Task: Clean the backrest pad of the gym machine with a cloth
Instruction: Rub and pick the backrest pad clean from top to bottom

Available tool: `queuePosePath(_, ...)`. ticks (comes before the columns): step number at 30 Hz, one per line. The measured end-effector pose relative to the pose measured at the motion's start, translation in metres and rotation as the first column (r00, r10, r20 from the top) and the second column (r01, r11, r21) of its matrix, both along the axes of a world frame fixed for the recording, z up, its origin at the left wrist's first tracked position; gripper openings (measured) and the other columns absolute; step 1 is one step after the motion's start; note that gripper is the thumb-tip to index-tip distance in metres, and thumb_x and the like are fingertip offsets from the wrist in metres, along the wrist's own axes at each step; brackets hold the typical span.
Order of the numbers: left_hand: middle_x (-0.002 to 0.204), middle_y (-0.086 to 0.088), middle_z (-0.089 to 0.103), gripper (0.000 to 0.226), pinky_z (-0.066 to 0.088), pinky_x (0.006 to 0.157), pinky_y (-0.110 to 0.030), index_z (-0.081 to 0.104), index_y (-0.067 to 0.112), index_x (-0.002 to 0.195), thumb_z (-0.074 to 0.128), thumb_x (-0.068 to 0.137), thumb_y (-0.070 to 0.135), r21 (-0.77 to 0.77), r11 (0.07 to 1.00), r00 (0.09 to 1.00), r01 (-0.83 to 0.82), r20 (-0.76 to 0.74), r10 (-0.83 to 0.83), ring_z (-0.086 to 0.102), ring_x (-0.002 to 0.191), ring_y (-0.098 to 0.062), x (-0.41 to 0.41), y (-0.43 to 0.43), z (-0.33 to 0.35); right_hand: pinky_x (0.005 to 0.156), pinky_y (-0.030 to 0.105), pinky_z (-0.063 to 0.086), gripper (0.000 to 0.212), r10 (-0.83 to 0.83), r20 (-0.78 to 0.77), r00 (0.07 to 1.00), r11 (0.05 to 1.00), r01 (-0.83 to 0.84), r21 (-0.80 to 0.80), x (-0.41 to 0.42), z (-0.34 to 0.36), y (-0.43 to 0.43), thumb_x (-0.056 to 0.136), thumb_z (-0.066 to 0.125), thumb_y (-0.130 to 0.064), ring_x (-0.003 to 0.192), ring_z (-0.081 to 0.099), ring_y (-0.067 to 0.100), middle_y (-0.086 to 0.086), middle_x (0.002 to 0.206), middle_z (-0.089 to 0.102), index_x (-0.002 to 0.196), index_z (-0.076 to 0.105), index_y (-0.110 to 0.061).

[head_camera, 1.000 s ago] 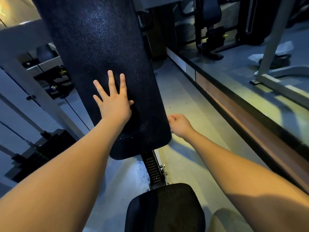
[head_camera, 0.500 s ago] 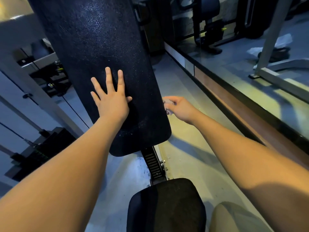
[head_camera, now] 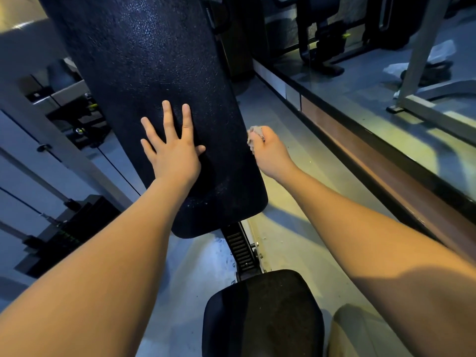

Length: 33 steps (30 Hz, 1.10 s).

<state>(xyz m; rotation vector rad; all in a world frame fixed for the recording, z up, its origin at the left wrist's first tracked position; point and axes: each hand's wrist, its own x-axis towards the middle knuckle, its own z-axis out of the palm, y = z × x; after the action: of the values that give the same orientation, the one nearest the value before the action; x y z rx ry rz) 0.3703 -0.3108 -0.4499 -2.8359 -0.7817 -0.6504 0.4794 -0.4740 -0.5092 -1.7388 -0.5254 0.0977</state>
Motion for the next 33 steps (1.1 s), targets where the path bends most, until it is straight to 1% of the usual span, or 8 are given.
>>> queuePosePath(2, 0.162, 0.004, -0.033, 0.087, 0.002, 0.119, -0.066, -0.019, 0.041, 0.155, 0.050, 0.102, 0.043, -0.004, 1.000, 1.000, -0.008, -0.005, 0.008, -0.023, 0.148, -0.046, 0.000, 0.000, 0.000, 0.071, 0.022, 0.043, 0.025, 0.018, -0.029, 0.999, 1.000, -0.018, 0.013, 0.001, -0.019, 0.002, 0.110, 0.035, -0.024, 0.083, 0.056, 0.006, -0.006, 0.097, 0.062, 0.121, 0.056, -0.015)
queuePosePath(7, 0.161, 0.004, -0.034, 0.088, 0.002, 0.119, -0.067, -0.019, 0.040, 0.155, 0.051, 0.102, 0.039, -0.019, 1.000, 1.000, -0.008, 0.003, 0.009, -0.024, 0.147, -0.046, 0.000, -0.003, -0.002, 0.079, 0.028, 0.039, 0.020, 0.081, -0.170, 0.982, 0.975, -0.114, -0.193, -0.017, -0.099, -0.022, 0.108, 0.036, -0.016, 0.080, 0.051, 0.017, -0.008, 0.081, 0.052, 0.103, 0.055, -0.016)
queuePosePath(11, 0.161, 0.004, -0.035, 0.088, 0.001, 0.119, -0.066, -0.019, 0.041, 0.155, 0.051, 0.102, 0.042, -0.026, 1.000, 1.000, -0.006, -0.007, 0.006, -0.024, 0.148, -0.046, 0.001, -0.002, 0.002, 0.069, 0.037, 0.036, 0.030, 0.049, -0.098, 0.994, 0.992, -0.060, -0.109, 0.006, -0.056, -0.006, 0.105, 0.035, -0.014, 0.071, 0.044, 0.023, 0.010, 0.075, 0.047, 0.081, 0.050, -0.004)
queuePosePath(16, 0.161, 0.005, -0.035, 0.088, 0.000, 0.119, -0.066, -0.019, 0.041, 0.155, 0.051, 0.102, 0.041, -0.030, 1.000, 1.000, 0.003, -0.003, -0.003, -0.024, 0.148, -0.045, 0.000, -0.002, 0.000, 0.082, 0.036, 0.045, 0.034, -0.052, -0.171, 0.984, 0.996, 0.038, -0.084, -0.012, -0.077, -0.005, 0.108, 0.034, -0.020, 0.090, 0.056, 0.023, 0.011, 0.103, 0.064, 0.115, 0.062, -0.002)
queuePosePath(21, 0.161, 0.004, -0.035, 0.088, 0.001, 0.119, -0.066, -0.020, 0.041, 0.155, 0.051, 0.102, 0.041, -0.028, 1.000, 1.000, 0.000, 0.001, 0.000, -0.024, 0.148, -0.045, -0.001, -0.002, -0.001, 0.067, 0.033, 0.036, 0.034, 0.061, -0.206, 0.977, 0.938, -0.126, -0.322, -0.022, -0.085, -0.023, 0.108, 0.033, -0.013, 0.075, 0.048, 0.024, 0.011, 0.080, 0.054, 0.079, 0.052, -0.010)
queuePosePath(24, 0.161, 0.005, -0.036, 0.088, 0.001, 0.119, -0.065, -0.021, 0.041, 0.154, 0.051, 0.102, 0.042, -0.026, 1.000, 1.000, 0.000, 0.001, 0.000, -0.024, 0.148, -0.045, 0.000, -0.001, 0.001, 0.066, 0.035, 0.036, 0.030, -0.036, -0.070, 0.997, 0.986, 0.024, -0.166, -0.004, -0.044, -0.002, 0.105, 0.035, -0.019, 0.072, 0.047, 0.023, 0.005, 0.077, 0.052, 0.080, 0.051, -0.015)
queuePosePath(27, 0.161, 0.005, -0.036, 0.088, 0.001, 0.119, -0.065, -0.021, 0.041, 0.155, 0.051, 0.103, 0.042, -0.019, 1.000, 1.000, -0.007, -0.002, 0.007, -0.024, 0.148, -0.045, 0.000, -0.001, 0.001, 0.070, 0.027, 0.042, 0.017, -0.126, 0.060, 0.990, 0.992, 0.128, -0.021, -0.010, -0.021, 0.010, 0.107, 0.040, -0.023, 0.086, 0.057, 0.014, -0.002, 0.096, 0.060, 0.107, 0.055, -0.016)
queuePosePath(33, 0.161, 0.004, -0.035, 0.088, 0.000, 0.119, -0.066, -0.020, 0.041, 0.155, 0.050, 0.103, 0.041, -0.020, 1.000, 1.000, 0.008, 0.013, -0.008, -0.025, 0.147, -0.045, -0.001, 0.000, -0.001, 0.081, 0.032, 0.050, 0.003, -0.131, 0.282, 0.950, 0.984, 0.159, -0.081, -0.047, -0.078, -0.011, 0.104, 0.048, -0.016, 0.096, 0.055, 0.017, 0.005, 0.111, 0.057, 0.106, 0.050, -0.016)
